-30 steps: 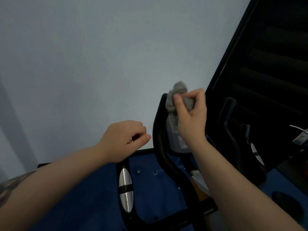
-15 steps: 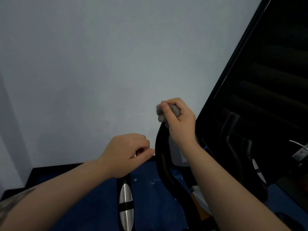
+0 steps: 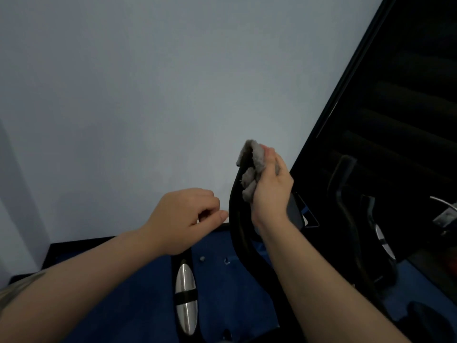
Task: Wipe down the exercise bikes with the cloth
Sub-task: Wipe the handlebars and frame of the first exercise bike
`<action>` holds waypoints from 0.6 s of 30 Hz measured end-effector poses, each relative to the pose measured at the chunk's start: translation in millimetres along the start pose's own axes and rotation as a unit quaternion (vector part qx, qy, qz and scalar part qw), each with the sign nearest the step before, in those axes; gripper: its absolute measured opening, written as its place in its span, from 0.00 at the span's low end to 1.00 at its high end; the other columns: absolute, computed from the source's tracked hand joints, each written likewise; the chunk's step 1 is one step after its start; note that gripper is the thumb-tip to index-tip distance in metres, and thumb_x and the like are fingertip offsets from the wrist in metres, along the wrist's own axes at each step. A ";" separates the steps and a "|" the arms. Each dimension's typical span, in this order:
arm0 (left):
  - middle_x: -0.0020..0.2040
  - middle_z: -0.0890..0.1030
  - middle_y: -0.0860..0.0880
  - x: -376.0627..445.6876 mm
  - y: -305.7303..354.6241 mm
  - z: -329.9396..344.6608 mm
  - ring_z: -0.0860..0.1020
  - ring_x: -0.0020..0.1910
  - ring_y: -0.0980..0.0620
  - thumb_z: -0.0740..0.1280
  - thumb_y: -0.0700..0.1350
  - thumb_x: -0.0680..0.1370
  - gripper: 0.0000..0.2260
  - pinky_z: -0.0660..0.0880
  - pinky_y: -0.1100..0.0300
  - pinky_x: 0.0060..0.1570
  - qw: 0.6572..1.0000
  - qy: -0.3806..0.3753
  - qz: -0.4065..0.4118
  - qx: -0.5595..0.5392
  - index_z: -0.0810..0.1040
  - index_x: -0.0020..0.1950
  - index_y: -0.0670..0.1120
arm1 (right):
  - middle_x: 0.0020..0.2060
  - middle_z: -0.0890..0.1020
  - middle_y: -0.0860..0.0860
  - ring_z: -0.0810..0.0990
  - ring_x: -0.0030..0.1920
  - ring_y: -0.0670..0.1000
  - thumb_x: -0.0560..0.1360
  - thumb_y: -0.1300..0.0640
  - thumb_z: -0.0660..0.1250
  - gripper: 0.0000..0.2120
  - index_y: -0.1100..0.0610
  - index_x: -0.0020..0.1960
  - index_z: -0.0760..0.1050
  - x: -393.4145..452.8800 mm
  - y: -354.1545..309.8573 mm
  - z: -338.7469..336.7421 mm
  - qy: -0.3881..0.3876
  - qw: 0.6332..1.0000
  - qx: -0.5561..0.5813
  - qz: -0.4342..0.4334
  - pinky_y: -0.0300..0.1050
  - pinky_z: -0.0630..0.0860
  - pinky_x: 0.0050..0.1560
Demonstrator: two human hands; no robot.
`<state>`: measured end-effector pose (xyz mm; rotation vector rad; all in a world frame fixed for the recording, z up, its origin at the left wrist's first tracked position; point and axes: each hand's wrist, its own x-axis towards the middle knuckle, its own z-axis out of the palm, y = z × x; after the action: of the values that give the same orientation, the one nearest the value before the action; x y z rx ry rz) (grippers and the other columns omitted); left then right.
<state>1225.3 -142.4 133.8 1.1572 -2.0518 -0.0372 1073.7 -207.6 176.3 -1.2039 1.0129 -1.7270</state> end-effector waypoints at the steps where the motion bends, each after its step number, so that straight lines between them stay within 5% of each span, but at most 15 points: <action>1: 0.30 0.67 0.56 0.1 0.6 -0.3 0.68 0.31 0.57 0.56 0.57 0.77 0.18 0.68 0.58 0.30 1.000 -0.001 0.002 -0.001 0.69 0.32 0.48 | 0.34 0.82 0.49 0.79 0.33 0.48 0.80 0.49 0.61 0.12 0.51 0.48 0.81 -6.1 5.6 1.1 0.011 1.000 -0.008 -0.005 0.41 0.75 0.32; 4: 0.29 0.67 0.55 1.5 3.3 -2.4 0.68 0.31 0.56 0.56 0.57 0.77 0.18 0.68 0.56 0.31 1.000 -0.004 0.002 -0.004 0.68 0.32 0.47 | 0.48 0.85 0.51 0.83 0.49 0.49 0.80 0.50 0.60 0.14 0.56 0.56 0.80 -12.6 7.5 -7.5 -0.008 0.999 -0.044 -0.014 0.45 0.79 0.51; 8: 0.29 0.67 0.54 0.7 3.7 -2.1 0.67 0.30 0.58 0.56 0.57 0.76 0.18 0.68 0.56 0.31 1.000 -0.011 0.000 -0.005 0.68 0.31 0.47 | 0.35 0.79 0.47 0.78 0.39 0.46 0.81 0.57 0.59 0.10 0.54 0.45 0.78 -28.7 17.3 -33.5 -0.051 0.982 -0.184 0.005 0.37 0.73 0.42; 11: 0.29 0.67 0.53 0.8 3.8 -1.1 0.69 0.31 0.55 0.55 0.57 0.76 0.19 0.68 0.55 0.31 1.000 -0.004 -0.005 0.002 0.69 0.32 0.46 | 0.30 0.78 0.55 0.76 0.32 0.54 0.80 0.50 0.60 0.17 0.59 0.39 0.77 -19.6 7.9 -29.8 -0.033 0.988 -0.138 0.065 0.46 0.73 0.36; 15: 0.29 0.67 0.54 0.5 2.9 -2.1 0.69 0.30 0.54 0.56 0.56 0.77 0.19 0.66 0.57 0.30 1.000 0.005 -0.006 0.012 0.69 0.32 0.45 | 0.38 0.85 0.50 0.83 0.40 0.50 0.80 0.47 0.57 0.17 0.52 0.46 0.83 -14.9 6.4 -0.2 -0.001 0.998 -0.044 0.046 0.41 0.78 0.42; 18: 0.29 0.66 0.54 -0.4 3.0 -1.0 0.68 0.29 0.54 0.56 0.55 0.77 0.19 0.67 0.56 0.30 1.000 0.008 -0.013 0.008 0.67 0.31 0.45 | 0.41 0.85 0.50 0.84 0.43 0.50 0.80 0.50 0.61 0.13 0.56 0.53 0.81 -38.8 22.5 -25.3 -0.049 0.990 -0.121 0.046 0.44 0.78 0.45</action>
<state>1223.8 -140.0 135.4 1.1892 -2.0270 -0.0246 1062.3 -176.4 136.9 -1.3588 1.2243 -1.4902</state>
